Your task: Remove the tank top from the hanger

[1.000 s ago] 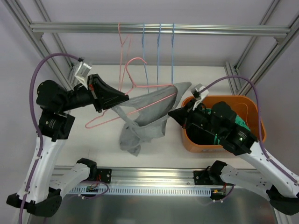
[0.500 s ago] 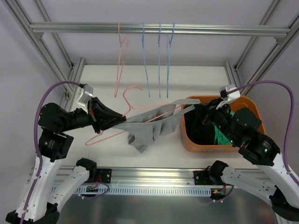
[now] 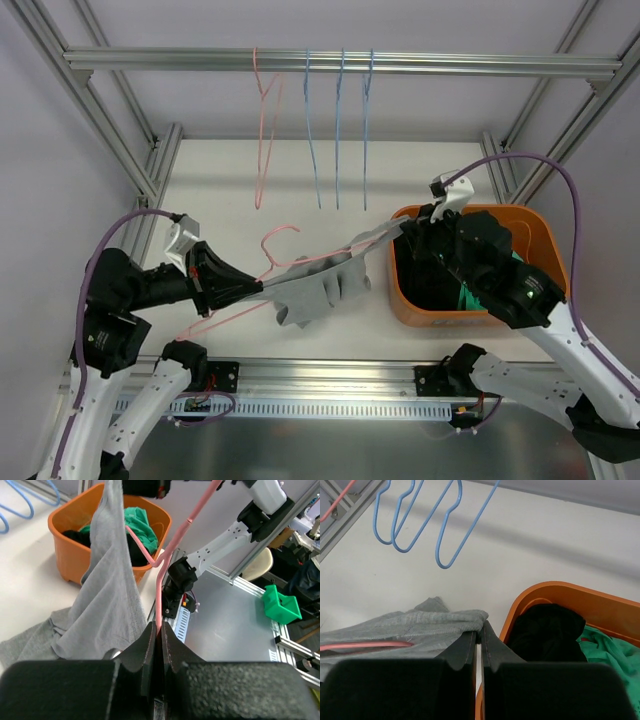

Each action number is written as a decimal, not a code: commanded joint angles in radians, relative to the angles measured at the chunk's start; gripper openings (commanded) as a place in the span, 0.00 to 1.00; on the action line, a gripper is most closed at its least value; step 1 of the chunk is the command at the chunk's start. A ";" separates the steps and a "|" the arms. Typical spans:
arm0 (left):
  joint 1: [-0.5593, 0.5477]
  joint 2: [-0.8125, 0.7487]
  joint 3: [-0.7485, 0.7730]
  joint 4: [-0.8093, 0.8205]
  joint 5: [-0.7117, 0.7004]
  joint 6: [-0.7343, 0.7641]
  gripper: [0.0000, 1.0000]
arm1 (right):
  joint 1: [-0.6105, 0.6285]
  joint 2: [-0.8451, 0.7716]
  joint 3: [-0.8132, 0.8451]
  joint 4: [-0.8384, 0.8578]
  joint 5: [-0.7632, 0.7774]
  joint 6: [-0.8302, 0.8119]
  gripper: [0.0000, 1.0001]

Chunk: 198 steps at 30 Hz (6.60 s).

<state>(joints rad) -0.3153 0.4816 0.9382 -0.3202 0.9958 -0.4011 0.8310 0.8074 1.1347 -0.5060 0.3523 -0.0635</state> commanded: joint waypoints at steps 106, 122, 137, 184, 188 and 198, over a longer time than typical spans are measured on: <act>0.116 0.616 0.485 -0.043 -1.220 0.074 0.99 | 0.381 0.524 -0.018 0.162 -0.311 -0.002 0.99; 0.117 0.069 0.062 -0.330 -1.263 0.113 0.99 | 0.408 1.188 0.347 0.054 -0.380 -0.283 1.00; 0.117 -0.162 -0.141 -0.347 -1.353 0.139 0.99 | 0.451 0.973 0.139 0.257 -0.311 -0.156 0.00; 0.096 -0.202 -0.162 -0.306 -1.310 0.134 0.99 | -0.949 0.184 -0.311 -0.065 -0.044 0.157 0.33; 0.114 -0.163 -0.145 -0.309 -1.355 0.117 0.99 | -0.951 0.171 -0.184 -0.155 -0.009 0.134 0.83; 0.133 -0.161 -0.110 -0.333 -1.467 0.133 0.99 | -0.942 0.087 0.056 -0.351 -0.025 0.013 1.00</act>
<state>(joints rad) -0.1944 0.3134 0.7834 -0.6617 -0.3969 -0.2802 -0.1127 0.9459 1.1423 -0.7628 0.3317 -0.0032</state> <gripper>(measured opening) 0.986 0.993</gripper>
